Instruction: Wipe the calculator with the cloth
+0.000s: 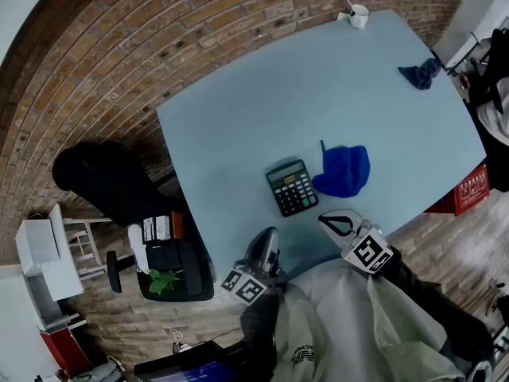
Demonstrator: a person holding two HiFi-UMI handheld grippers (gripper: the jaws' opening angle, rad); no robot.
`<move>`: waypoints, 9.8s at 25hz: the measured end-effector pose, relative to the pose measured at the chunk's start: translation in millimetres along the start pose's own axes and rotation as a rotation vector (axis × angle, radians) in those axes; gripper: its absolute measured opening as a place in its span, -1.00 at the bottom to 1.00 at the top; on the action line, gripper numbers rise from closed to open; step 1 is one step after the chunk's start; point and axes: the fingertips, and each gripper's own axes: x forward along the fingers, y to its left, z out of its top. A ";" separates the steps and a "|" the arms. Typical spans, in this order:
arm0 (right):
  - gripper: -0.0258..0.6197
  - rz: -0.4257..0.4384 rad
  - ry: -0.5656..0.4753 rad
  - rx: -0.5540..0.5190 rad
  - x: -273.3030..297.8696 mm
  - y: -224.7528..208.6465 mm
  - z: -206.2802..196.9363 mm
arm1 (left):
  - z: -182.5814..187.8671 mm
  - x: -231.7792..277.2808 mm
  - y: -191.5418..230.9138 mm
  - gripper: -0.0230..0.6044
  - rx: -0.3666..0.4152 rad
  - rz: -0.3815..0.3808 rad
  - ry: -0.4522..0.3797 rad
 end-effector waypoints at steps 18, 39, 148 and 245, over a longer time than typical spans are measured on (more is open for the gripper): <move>-0.86 -0.348 0.218 0.024 -29.8 -118.0 -52.0 | -12.9 9.6 11.9 -0.92 -0.011 0.057 0.011; -0.57 -0.342 0.141 0.063 21.8 -155.1 -11.7 | 6.9 88.7 87.5 0.31 -0.039 0.090 0.068; -0.61 -0.167 -0.269 -0.082 -19.6 -84.4 102.2 | 103.8 57.1 -5.6 -0.81 -0.393 -0.406 -0.253; -0.68 -0.224 -0.423 0.000 -72.5 -66.0 181.2 | 149.5 19.7 -30.3 -0.81 -0.443 -0.257 -0.614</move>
